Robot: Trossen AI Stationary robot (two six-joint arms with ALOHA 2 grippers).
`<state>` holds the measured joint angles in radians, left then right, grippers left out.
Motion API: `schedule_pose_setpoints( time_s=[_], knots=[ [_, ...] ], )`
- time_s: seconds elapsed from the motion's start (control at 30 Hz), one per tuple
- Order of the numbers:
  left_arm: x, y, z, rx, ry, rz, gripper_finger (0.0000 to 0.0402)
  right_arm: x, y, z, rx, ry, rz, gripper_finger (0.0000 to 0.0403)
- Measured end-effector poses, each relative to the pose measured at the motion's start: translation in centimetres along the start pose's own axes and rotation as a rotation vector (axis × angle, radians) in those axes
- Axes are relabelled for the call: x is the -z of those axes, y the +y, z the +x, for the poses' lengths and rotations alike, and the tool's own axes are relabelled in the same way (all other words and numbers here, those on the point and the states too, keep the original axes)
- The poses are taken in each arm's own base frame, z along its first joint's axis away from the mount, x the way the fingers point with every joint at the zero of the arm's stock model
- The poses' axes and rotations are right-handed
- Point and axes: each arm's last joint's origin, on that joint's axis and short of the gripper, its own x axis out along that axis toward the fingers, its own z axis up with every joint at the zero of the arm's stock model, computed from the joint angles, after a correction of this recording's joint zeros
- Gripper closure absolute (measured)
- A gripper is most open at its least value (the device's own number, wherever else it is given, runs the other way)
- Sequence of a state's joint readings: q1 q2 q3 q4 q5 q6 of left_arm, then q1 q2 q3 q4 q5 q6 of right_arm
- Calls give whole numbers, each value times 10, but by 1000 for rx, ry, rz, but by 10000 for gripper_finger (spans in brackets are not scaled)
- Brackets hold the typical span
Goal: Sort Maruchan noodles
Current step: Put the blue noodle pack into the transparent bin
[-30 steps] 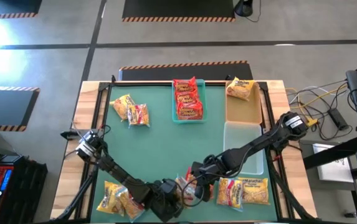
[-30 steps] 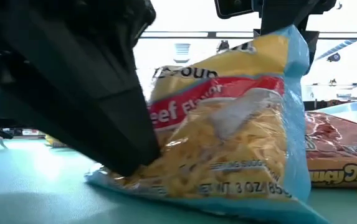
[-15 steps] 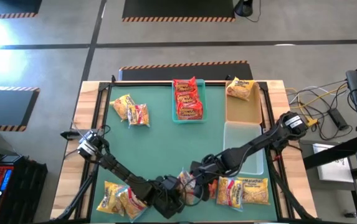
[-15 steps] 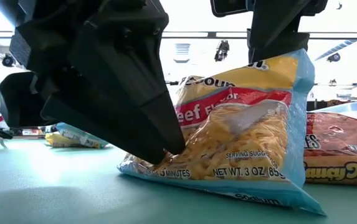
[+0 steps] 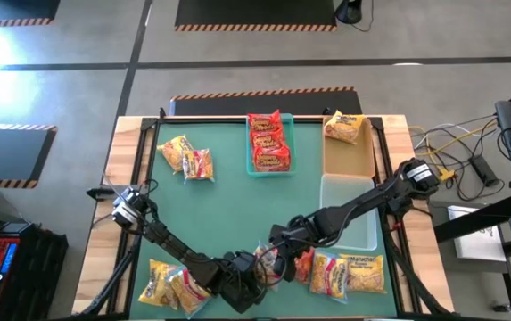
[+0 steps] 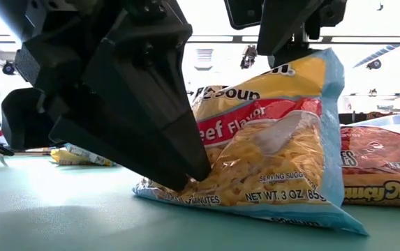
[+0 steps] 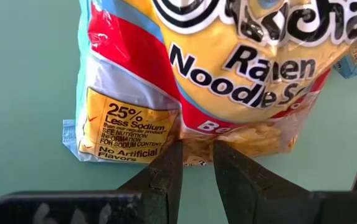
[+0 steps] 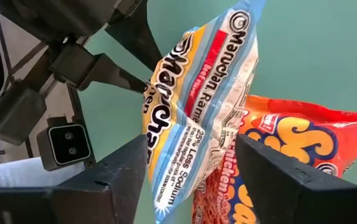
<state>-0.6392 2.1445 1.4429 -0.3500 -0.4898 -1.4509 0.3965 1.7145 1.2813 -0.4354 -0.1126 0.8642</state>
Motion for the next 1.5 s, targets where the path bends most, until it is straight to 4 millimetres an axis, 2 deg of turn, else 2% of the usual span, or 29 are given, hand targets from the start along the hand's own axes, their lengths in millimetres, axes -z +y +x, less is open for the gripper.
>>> schedule_pose_setpoints(
  time_s=[0.27, 0.43, 0.67, 0.9, 1.1, 1.5],
  knots=[
    [-5, 1, 3, -10, -27, -7, 326, 1, -2, 2, 17, -7, 10, 138],
    [-8, 1, 5, -6, -33, -18, 326, 2, -7, 10, 65, -25, 19, 139],
    [-12, 1, 6, -3, -41, -27, 326, 6, -14, 33, 108, 12, 48, 140],
    [-12, 1, 6, -4, -41, -27, 326, 6, -14, 36, 86, 23, 39, 143],
    [-12, 1, 6, -5, -40, -26, 326, 6, -14, 36, 82, 27, 35, 175],
    [-9, 0, 5, -5, -37, -46, 326, 6, -13, 35, 74, 32, -20, 284]
  ],
)
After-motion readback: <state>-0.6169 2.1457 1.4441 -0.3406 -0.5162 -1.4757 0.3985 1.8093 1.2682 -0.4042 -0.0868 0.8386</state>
